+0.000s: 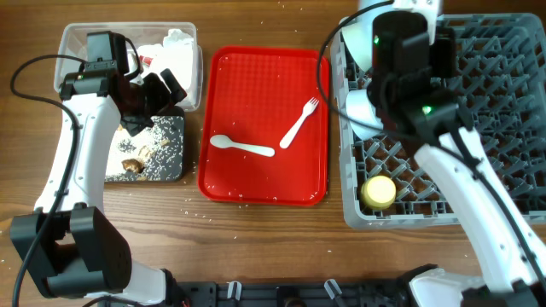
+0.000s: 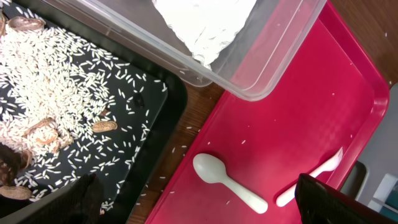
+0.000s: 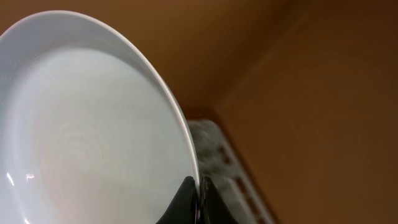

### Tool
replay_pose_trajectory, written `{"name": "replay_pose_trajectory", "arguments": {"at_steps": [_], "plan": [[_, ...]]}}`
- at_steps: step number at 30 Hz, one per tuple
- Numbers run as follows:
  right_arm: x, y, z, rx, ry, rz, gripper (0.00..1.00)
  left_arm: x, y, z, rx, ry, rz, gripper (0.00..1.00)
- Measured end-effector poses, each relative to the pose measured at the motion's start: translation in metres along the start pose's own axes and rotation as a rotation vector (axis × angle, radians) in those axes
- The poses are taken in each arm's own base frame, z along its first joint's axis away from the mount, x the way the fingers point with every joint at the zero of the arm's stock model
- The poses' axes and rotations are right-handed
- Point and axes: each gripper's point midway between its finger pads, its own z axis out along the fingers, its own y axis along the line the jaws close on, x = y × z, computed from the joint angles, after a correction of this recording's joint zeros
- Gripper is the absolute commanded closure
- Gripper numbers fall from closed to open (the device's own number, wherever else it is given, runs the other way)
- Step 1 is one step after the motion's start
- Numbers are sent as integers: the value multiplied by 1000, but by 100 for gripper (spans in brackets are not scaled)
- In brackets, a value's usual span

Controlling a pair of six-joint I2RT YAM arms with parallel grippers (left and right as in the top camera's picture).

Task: Sort waste into correct bins and load items into the dishwasher rack
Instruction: 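Lift the plate with the right gripper and stand it upright in the rack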

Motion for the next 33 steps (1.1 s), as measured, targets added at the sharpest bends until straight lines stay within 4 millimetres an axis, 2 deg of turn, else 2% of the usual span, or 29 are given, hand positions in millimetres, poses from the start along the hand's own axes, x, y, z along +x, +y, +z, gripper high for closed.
{"name": "replay_pose_trajectory", "arguments": {"at_steps": [2, 5, 6, 8, 9, 10, 11, 14, 16, 20, 22, 24, 26, 27, 28, 29, 30, 31, 32, 33], "plan": [[22, -6, 30, 88, 80, -78, 96, 0, 0, 0, 0, 0, 0, 0], [47, 0, 65, 145, 166, -192, 96, 0, 0, 0, 0, 0, 0, 0], [66, 16, 82, 148, 213, -270, 96, 0, 0, 0, 0, 1, 0, 0], [77, 36, 96, 143, 231, -313, 95, 0, 0, 0, 0, 0, 0, 0], [87, 48, 102, 131, 248, -344, 87, 0, 0, 0, 0, 1, 0, 0], [95, 58, 107, 113, 261, -368, 57, 0, 0, 0, 0, 0, 0, 0], [101, 68, 111, 90, 269, -387, 39, 0, 0, 0, 0, 1, 0, 0], [112, 88, 117, 14, 278, -415, 18, 0, 0, 0, 0, 1, 0, 0], [111, 94, 118, -17, 270, -400, 10, 0, 0, 0, 0, 0, 0, 0], [110, 98, 117, -38, 265, -348, 0, 0, 0, 0, 0, 1, 0, 0], [102, 91, 110, -50, 253, -299, 0, 0, 0, 0, 0, 0, 0, 0], [80, 79, 94, -103, 207, -206, 0, 0, 0, 0, 0, 0, 0, 0], [54, 84, 67, -288, 136, -118, 0, 0, 0, 0, 0, 0, 0, 0], [32, 91, 43, -442, 65, -55, 0, 0, 0, 0, 0, 1, 0, 0], [19, 104, 23, -591, 14, -22, 0, 0, 0, 0, 0, 0, 0, 0], [13, 112, 12, -678, -10, -6, 4, 0, 0, 0, 0, 0, 0, 0], [4, 128, -9, -836, -40, 30, 32, 0, 0, 0, 0, 0, 0, 0], [-1, 143, -28, -972, -49, 73, 46, 0, 0, 0, 0, 0, 0, 0], [-2, 155, -45, -1095, -28, 130, 44, 0, 0, 0, 0, 0, 0, 0], [0, 164, -57, -1181, 33, 207, 35, 0, 0, 0, 0, 1, 0, 0]]}}
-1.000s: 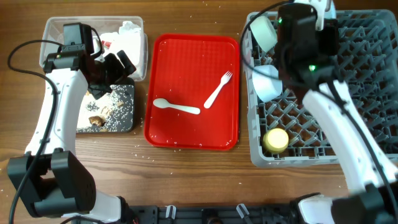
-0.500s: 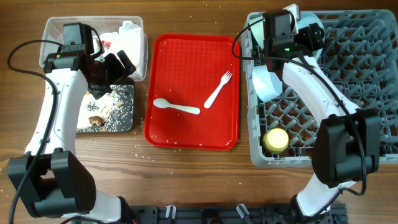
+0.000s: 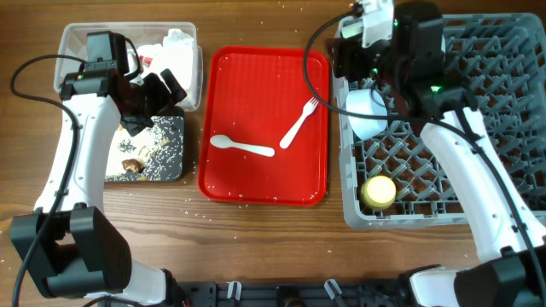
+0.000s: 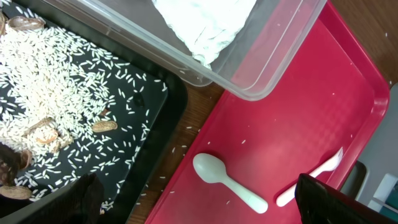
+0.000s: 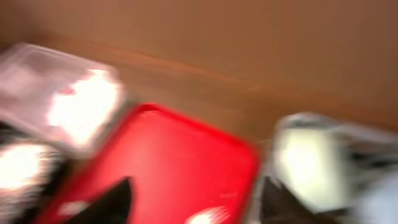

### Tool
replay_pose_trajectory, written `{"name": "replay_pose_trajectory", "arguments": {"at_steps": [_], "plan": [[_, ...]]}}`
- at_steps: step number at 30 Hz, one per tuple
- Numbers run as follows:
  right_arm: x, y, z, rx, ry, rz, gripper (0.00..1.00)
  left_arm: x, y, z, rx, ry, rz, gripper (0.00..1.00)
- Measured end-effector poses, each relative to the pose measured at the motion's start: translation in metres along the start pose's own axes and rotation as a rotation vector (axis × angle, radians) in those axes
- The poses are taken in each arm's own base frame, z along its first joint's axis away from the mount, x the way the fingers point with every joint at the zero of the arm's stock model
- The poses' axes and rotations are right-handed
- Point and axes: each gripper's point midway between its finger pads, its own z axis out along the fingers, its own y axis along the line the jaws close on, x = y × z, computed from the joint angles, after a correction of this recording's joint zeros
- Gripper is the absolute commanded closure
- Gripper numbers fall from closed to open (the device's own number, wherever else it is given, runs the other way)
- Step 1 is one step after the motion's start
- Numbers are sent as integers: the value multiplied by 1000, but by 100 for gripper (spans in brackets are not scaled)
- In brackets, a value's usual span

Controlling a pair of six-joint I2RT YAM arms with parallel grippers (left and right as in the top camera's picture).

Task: Sort waste into correct bins and load items into the dishwasher rack
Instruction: 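Lift the plate with the right gripper and stand it upright in the rack, then grasp the white plastic fork on the red tray with the right gripper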

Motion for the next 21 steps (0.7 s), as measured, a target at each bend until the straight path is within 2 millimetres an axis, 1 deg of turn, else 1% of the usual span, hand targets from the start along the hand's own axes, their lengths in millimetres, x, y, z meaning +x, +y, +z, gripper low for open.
{"name": "replay_pose_trajectory", "arguments": {"at_steps": [1, 3, 5, 7, 8, 10, 11, 12, 14, 16, 19, 21], "plan": [[8, 8, 5, -47, 31, 75, 35, 0, 0, 0, 0, 0, 0, 0], [29, 15, 22, -90, 113, 223, 35, 0, 0, 0, 0, 0, 0, 0], [60, 17, 46, -78, 222, 363, 35, 0, 0, 0, 0, 0, 0, 0], [99, 19, 72, -34, 343, 482, 35, 0, 0, 0, 0, 0, 0, 0], [113, 21, 81, -12, 381, 513, 35, 0, 0, 0, 0, 0, 0, 0], [146, 25, 102, 74, 452, 544, 39, 0, 0, 0, 0, 0, 0, 0], [160, 29, 110, 121, 478, 543, 46, 0, 0, 0, 0, 0, 0, 0], [169, 31, 113, 161, 492, 540, 50, 0, 0, 0, 0, 0, 0, 0], [188, 28, 114, 265, 519, 536, 51, 0, 0, 0, 0, 0, 0, 0], [195, 17, 117, 338, 513, 546, 54, 0, 0, 0, 0, 0, 0, 0], [202, 0, 124, 409, 491, 578, 54, 0, 0, 0, 0, 0, 0, 0], [206, -5, 129, 433, 482, 589, 55, 0, 0, 0, 0, 0, 0, 0]]}}
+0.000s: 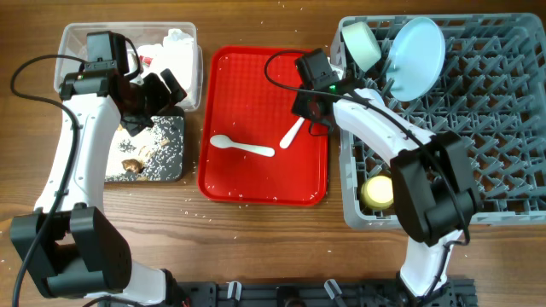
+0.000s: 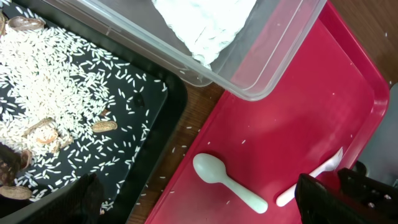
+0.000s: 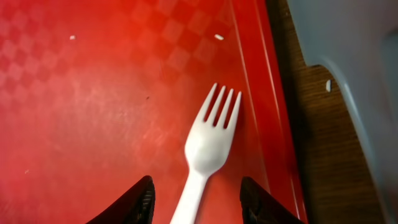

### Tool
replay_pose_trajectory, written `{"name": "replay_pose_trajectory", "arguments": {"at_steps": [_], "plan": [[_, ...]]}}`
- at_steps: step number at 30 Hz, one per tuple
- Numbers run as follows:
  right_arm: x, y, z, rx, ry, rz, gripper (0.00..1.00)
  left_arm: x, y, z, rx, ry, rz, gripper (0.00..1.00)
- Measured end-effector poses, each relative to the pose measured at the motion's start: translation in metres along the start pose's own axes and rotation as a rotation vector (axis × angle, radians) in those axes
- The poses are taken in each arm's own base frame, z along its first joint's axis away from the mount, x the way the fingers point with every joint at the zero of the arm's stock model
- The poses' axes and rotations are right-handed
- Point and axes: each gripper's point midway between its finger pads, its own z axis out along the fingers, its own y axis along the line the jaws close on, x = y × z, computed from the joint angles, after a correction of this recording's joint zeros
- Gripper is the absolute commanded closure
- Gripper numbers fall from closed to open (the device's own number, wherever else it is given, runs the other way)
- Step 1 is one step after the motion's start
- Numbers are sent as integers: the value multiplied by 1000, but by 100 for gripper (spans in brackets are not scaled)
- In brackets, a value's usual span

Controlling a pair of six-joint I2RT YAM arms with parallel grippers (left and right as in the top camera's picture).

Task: Sort waste into correct bins and load items into the dishwasher rack
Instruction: 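Grasp the white plastic fork on the red tray with the right gripper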

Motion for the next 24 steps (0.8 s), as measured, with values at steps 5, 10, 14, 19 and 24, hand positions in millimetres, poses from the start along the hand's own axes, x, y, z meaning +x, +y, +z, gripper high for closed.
{"name": "replay_pose_trajectory", "arguments": {"at_steps": [5, 10, 14, 19, 24], "plan": [[1, -1, 14, 10, -4, 33, 61, 0, 0, 0, 0, 0, 0, 0], [-2, 1, 16, -2, -15, 53, 77, 0, 0, 0, 0, 0, 0, 0], [3, 0, 22, 2, 2, 51, 59, 0, 0, 0, 0, 0, 0, 0], [4, 0, 26, 3, 5, 48, 52, 0, 0, 0, 0, 0, 0, 0], [3, 1, 26, -1, 2, 48, 53, 0, 0, 0, 0, 0, 0, 0]]}}
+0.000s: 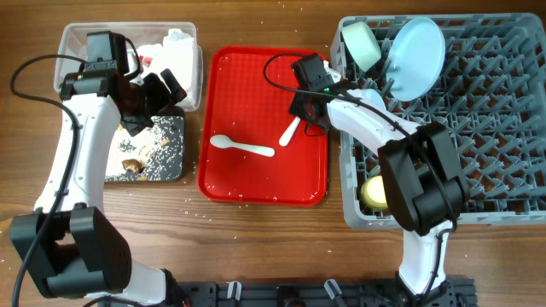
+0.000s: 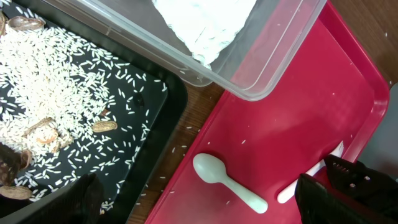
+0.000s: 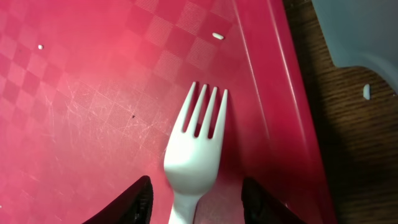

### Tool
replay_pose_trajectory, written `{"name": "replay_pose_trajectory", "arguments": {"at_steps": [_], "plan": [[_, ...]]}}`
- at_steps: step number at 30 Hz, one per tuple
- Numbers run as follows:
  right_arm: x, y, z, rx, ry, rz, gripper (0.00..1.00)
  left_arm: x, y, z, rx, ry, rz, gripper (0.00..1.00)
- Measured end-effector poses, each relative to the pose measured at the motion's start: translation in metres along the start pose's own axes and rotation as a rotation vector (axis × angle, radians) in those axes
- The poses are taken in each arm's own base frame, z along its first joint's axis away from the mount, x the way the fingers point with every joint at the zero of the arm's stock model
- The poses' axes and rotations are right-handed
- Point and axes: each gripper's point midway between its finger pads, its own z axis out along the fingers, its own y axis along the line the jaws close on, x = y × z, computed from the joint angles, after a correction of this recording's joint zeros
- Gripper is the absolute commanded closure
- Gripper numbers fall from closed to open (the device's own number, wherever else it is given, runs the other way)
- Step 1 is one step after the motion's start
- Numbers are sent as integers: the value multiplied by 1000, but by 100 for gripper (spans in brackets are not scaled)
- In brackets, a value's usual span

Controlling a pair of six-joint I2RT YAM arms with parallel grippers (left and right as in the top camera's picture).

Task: Sort waste into correct bins and load items into the dishwasher rack
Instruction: 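Grasp the white plastic fork on the red tray with the right gripper, then carry the fork into the rack and release it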

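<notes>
A white plastic fork (image 3: 196, 149) lies on the red tray (image 1: 256, 94), also visible as the fork (image 1: 292, 130). My right gripper (image 3: 194, 208) is open low over it, one finger on each side of the fork's neck. A white plastic spoon (image 1: 241, 147) lies left of the fork; the same spoon (image 2: 227, 182) shows in the left wrist view. My left gripper (image 2: 193, 205) is open, hovering over the black tray of rice (image 1: 166, 153) near the clear bin (image 1: 192, 81), holding nothing. The grey dishwasher rack (image 1: 478, 153) holds a pale blue plate (image 1: 415, 60) and a bowl (image 1: 362, 44).
The clear bin holds crumpled white tissue (image 2: 205, 22). The black tray carries rice and peanut shells (image 2: 43, 134). A yellow item (image 1: 376, 193) sits in the rack's front left. Loose rice grains dot the wooden table (image 1: 256, 247).
My right gripper has come lower and closer over the fork, which now fills more of the wrist view. The left arm, spoon and fork have not moved.
My right gripper held the plate over the rack's back left. Then it was swinging over the rack, view blurred. Then the plate stood in the rack and the gripper was open over the fork. Now it straddles the fork closely. The left arm stayed still throughout.
</notes>
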Motion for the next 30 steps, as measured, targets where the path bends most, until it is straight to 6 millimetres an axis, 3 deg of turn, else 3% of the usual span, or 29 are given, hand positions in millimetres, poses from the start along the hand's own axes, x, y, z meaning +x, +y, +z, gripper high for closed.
{"name": "replay_pose_trajectory", "arguments": {"at_steps": [5, 6, 14, 19, 22, 25, 26, 28, 30], "plan": [[-3, 4, 3, -15, -14, 14, 72, 0, 0, 0, 0, 0, 0, 0], [-3, 4, 5, -16, -16, 18, 96, 0, 0, 0, 0, 0, 0, 0], [-1, 8, 4, -31, 12, 13, 95, 0, 0, 0, 0, 0, 0, 0], [7, 23, -11, -78, 103, -167, 96, 0, 0, 0, 0, 0, 0, 0], [-1, 34, -55, -125, 104, -349, 96, 0, 0, 0, 0, 0, 0, 0], [-19, 36, -145, -170, 8, -574, 96, 0, 0, 0, 0, 1, 0, 0], [-26, 27, -178, -156, -42, -592, 96, 0, 0, 0, 1, 0, 0, 0], [-43, 4, -221, -107, -127, -562, 96, 0, 0, 0, 0, 0, 0, 0], [-62, -42, -252, 11, -187, -474, 96, 0, 0, 0, 0, 0, 0, 0]]}}
